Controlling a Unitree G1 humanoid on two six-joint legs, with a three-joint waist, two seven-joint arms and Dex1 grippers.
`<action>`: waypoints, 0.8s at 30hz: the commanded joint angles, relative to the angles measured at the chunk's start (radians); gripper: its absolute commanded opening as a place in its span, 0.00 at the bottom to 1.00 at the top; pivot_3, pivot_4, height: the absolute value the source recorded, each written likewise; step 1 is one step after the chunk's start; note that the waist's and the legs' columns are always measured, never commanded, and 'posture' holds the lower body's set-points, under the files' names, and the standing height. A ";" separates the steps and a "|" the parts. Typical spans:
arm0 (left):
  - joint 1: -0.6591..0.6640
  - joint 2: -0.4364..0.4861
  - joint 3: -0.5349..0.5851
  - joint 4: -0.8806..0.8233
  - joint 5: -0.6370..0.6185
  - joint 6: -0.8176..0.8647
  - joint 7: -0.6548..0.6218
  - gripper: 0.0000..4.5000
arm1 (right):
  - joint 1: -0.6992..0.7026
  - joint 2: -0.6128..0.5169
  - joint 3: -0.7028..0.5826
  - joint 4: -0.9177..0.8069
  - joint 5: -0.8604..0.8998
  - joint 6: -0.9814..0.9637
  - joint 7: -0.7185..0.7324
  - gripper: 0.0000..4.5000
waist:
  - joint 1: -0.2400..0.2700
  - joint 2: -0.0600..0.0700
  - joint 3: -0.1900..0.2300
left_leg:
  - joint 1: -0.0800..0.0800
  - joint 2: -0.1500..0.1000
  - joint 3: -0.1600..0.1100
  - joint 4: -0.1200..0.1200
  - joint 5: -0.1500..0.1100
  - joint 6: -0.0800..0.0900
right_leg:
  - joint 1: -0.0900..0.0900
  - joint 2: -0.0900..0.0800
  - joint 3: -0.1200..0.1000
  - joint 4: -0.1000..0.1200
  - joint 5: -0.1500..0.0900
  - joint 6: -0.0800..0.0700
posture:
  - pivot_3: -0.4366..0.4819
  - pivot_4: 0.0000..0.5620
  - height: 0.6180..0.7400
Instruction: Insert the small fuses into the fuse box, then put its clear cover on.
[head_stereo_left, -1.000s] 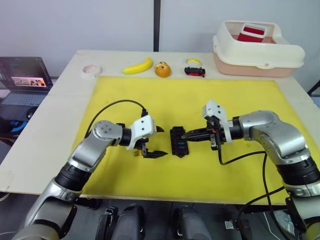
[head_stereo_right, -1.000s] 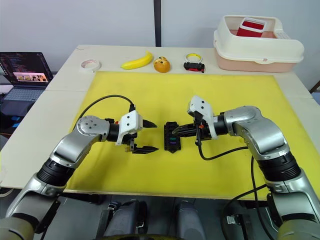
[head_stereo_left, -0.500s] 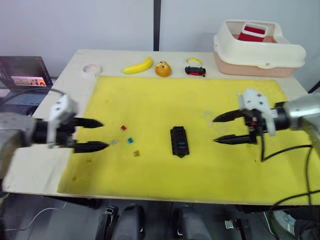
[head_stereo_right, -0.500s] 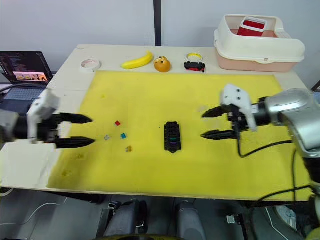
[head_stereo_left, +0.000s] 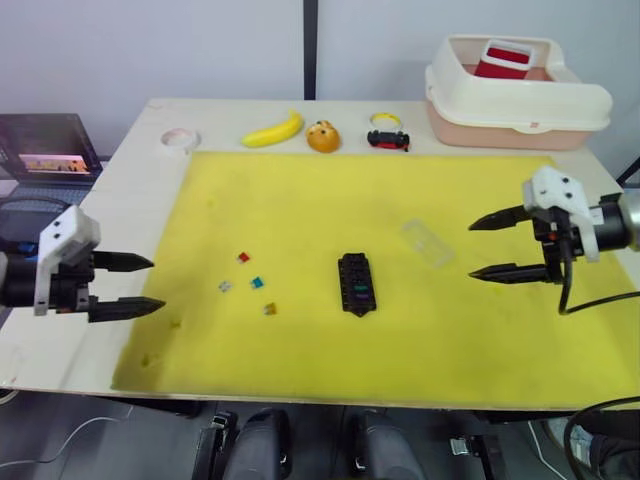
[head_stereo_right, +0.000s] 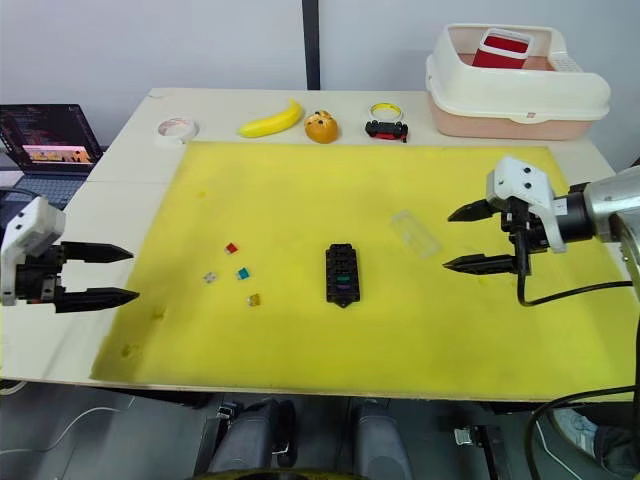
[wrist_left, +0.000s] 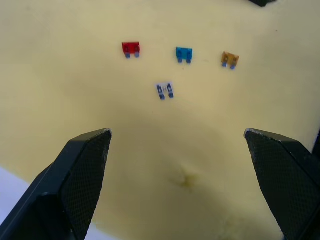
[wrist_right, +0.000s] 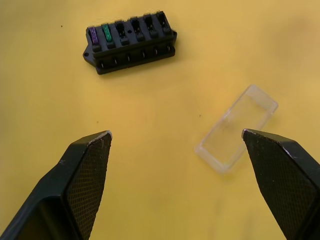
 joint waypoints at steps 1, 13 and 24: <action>-0.090 -0.042 -0.077 0.041 -0.032 0.076 0.004 1.00 | -0.085 0.066 0.018 -0.115 0.047 0.068 -0.044 0.98 | 0.000 0.000 0.000 | 0.000 0.000 0.000 0.000 0.000 0.000 | 0.000 -0.001 -0.001 0.001 0.000 0.000 | 0.48 0.27 1.00; -0.385 -0.167 -0.355 0.410 -0.014 0.385 -0.100 1.00 | -0.137 0.281 0.126 -0.339 0.091 0.252 -0.221 0.98 | 0.010 -0.003 0.000 | -0.001 0.001 0.001 0.005 0.000 0.001 | 0.000 0.008 -0.003 0.003 0.002 0.005 | 0.48 0.27 1.00; -0.491 -0.252 -0.442 0.595 0.035 0.465 -0.148 1.00 | -0.073 0.243 0.099 -0.406 0.135 0.290 -0.255 0.98 | 0.011 -0.005 0.000 | -0.001 0.002 -0.001 0.006 0.000 0.001 | 0.002 0.010 -0.003 0.003 0.003 0.007 | 0.48 0.27 1.00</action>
